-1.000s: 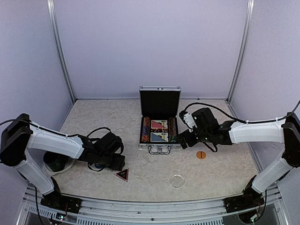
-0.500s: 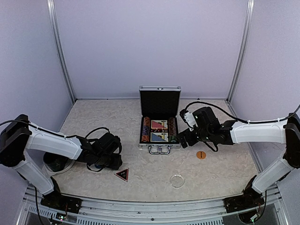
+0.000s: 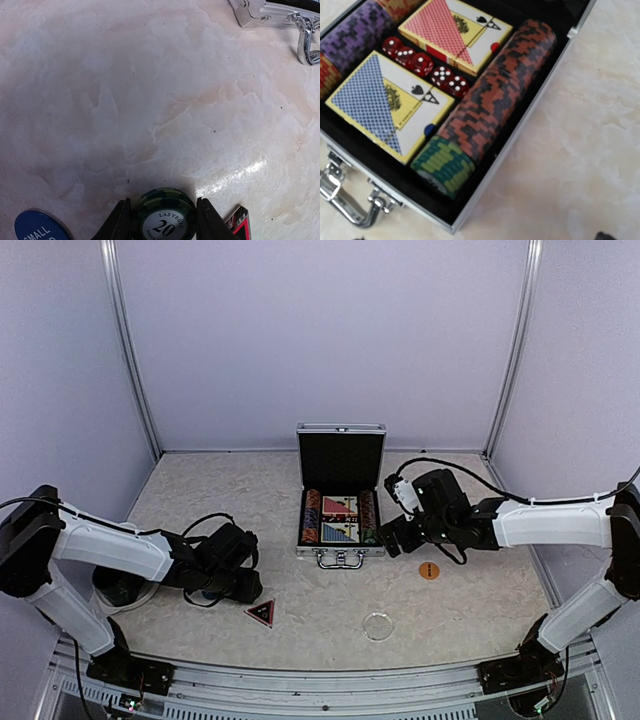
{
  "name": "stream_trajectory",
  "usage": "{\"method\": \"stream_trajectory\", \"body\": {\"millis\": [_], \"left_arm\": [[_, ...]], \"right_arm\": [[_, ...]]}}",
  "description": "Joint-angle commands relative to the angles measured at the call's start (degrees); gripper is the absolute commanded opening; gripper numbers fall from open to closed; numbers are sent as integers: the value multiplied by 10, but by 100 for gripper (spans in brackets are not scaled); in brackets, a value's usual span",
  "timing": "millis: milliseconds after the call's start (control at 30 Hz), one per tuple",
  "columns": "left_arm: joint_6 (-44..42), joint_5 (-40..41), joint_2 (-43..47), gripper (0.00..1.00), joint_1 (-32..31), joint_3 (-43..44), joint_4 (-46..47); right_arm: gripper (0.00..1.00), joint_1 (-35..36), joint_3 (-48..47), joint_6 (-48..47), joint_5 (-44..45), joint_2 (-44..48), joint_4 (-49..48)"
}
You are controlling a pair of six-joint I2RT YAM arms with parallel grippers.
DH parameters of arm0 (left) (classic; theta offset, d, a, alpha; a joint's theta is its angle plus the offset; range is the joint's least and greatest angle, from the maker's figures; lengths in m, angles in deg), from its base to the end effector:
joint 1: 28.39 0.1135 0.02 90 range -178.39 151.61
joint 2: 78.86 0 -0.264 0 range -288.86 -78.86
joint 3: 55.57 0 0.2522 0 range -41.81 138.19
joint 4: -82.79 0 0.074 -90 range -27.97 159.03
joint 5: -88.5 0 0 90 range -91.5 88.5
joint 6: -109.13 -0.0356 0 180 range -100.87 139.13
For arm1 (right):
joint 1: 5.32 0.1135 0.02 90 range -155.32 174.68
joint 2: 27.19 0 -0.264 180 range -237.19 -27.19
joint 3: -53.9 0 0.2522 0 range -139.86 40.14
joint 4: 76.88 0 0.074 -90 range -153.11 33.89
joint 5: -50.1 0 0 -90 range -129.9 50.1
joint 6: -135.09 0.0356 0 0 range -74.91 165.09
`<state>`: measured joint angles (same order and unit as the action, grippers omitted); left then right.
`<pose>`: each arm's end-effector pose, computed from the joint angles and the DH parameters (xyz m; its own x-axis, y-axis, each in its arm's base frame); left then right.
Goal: Pack up texas hold em set
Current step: Pick up the pile of poker chips from the center of the board.
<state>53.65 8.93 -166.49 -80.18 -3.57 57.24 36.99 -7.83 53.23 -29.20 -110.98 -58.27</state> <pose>0.1700 -0.2055 0.1348 -0.8538 0.1836 -0.4871 0.2851 0.9478 -0.1425 0.2321 0.2023 0.2102 -0.5560 -0.3180 -0.7680 -0.4834 0.8753 -0.0124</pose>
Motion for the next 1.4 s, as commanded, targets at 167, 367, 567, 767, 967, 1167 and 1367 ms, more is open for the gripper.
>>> {"method": "stream_trajectory", "body": {"millis": [167,367,567,767,967,1167,1367], "left_arm": [[-2,-41,-8,31,-5,-7,-8],[-6,-42,-17,31,-5,0,-3],[-8,-45,-27,31,-5,4,3],[-11,-54,-41,32,-5,11,15],[-18,-49,-58,32,-8,21,15],[-22,-44,-55,32,-8,21,11],[-22,-43,-45,31,-9,17,4]], "right_arm": [[99,-5,10,7,-6,9,-7],[99,-5,5,3,-6,-1,-11],[99,-4,1,-1,-11,-16,-15],[99,-5,-3,-1,-13,-30,-19],[99,-6,-8,-3,-14,-33,-17],[99,-5,-16,-6,-10,-33,-13],[99,-6,-20,-3,-11,-31,-10]]}}
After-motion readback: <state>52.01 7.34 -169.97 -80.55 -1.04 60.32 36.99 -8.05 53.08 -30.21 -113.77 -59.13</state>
